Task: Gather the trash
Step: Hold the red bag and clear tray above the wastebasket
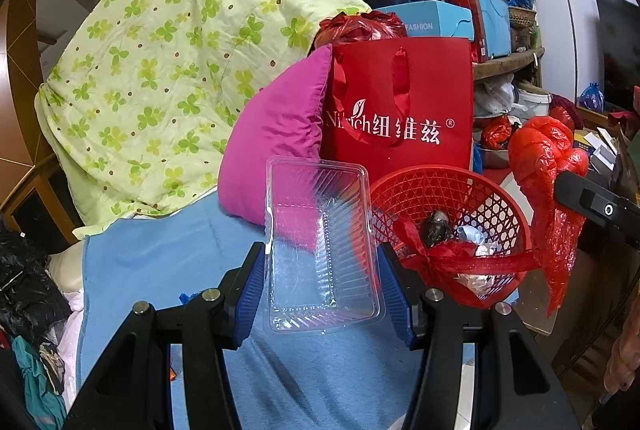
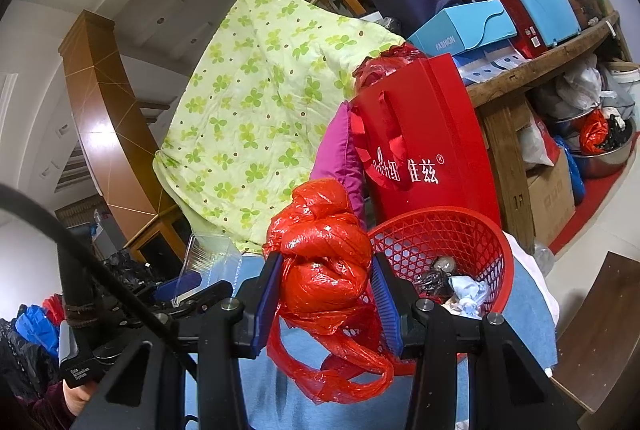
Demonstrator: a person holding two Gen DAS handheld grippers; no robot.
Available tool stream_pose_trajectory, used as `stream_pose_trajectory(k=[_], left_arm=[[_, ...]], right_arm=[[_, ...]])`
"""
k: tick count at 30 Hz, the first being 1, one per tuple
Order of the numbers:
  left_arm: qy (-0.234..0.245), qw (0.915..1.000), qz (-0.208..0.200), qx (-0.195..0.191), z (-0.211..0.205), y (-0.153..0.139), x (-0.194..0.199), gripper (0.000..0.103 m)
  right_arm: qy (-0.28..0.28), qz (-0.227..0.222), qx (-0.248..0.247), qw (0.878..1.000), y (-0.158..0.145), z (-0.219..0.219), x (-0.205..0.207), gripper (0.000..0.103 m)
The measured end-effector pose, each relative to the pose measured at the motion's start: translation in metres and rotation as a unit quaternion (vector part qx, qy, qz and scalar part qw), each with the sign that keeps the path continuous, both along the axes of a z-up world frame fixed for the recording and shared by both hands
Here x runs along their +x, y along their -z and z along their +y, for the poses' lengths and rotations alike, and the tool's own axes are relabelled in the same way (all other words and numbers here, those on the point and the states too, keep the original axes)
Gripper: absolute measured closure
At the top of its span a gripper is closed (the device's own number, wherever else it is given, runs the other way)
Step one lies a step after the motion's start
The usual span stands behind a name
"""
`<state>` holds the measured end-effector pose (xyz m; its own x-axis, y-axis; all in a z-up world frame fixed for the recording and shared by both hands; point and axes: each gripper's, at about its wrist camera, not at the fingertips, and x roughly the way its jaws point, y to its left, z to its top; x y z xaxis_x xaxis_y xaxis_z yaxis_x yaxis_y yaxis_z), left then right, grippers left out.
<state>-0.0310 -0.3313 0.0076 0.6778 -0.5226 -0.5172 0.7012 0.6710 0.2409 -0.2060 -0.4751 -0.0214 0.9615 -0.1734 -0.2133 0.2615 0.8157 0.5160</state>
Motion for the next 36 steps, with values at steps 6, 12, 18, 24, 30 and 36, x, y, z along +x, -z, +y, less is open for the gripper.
stream_pose_trajectory(k=[6, 12, 18, 24, 30, 36], left_arm=[[-0.002, 1.0000, 0.003, 0.002, -0.001, 0.003, 0.002, 0.046], [-0.003, 1.0000, 0.004, 0.004, -0.002, 0.004, 0.003, 0.046], [-0.003, 1.0000, 0.005, 0.004, -0.003, 0.004, 0.003, 0.046], [-0.001, 1.0000, 0.004, 0.006, -0.005, 0.006, 0.002, 0.046], [0.000, 1.0000, 0.003, 0.007, -0.007, 0.006, 0.000, 0.046], [0.001, 0.9999, 0.003, 0.011, -0.010, 0.008, -0.001, 0.046]], right_arm=[[-0.001, 0.002, 0.001, 1.000, 0.002, -0.001, 0.003, 0.056], [-0.002, 0.001, 0.003, 1.000, 0.002, -0.002, 0.004, 0.056], [0.000, 0.002, 0.002, 1.000, 0.003, -0.002, 0.004, 0.056], [0.000, 0.001, 0.003, 1.000, 0.004, -0.003, 0.006, 0.056], [0.002, 0.000, 0.005, 1.000, 0.005, -0.003, 0.004, 0.056], [0.004, 0.000, 0.009, 1.000, 0.008, -0.003, 0.001, 0.056]])
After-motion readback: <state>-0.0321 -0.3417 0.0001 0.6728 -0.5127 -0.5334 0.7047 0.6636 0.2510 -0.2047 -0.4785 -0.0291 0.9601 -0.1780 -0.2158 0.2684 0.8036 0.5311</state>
